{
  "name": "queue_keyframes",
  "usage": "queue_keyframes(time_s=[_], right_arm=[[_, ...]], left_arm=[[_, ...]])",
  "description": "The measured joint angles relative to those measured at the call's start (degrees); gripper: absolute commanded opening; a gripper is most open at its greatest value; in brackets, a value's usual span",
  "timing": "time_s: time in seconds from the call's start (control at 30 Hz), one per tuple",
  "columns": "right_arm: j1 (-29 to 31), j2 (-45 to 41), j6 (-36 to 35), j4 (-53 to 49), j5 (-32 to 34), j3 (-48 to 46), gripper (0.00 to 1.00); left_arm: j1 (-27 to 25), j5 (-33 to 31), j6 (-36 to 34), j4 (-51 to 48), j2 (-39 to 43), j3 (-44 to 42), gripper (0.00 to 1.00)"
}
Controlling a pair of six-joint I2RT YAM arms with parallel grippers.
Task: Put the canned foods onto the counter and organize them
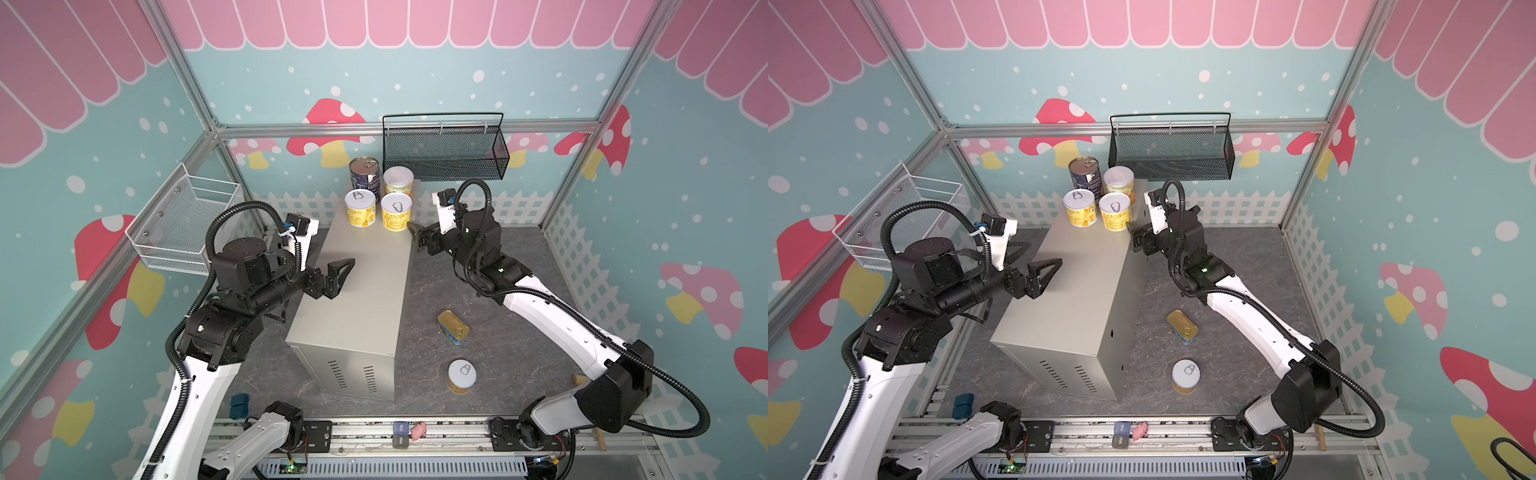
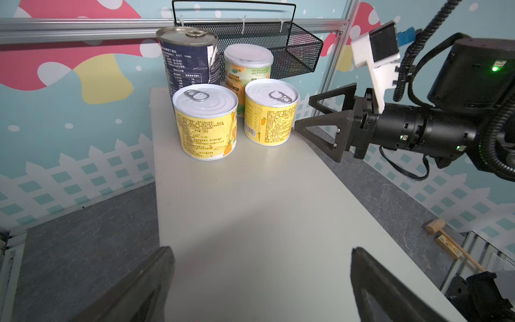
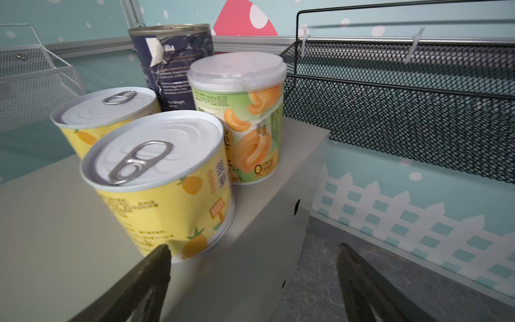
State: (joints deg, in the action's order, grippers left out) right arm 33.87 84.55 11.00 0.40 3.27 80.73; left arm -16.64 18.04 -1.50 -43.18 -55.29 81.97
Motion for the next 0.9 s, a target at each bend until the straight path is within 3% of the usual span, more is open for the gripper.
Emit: queue_keyframes(time_s=[0.9], right_arm=[[-1.7,2.7,0.0,-1.7,-1.3,2.6,0.95]], left_arm=[[0.9,0.5,0.0,0.2,-0.3,0.0,0.99]])
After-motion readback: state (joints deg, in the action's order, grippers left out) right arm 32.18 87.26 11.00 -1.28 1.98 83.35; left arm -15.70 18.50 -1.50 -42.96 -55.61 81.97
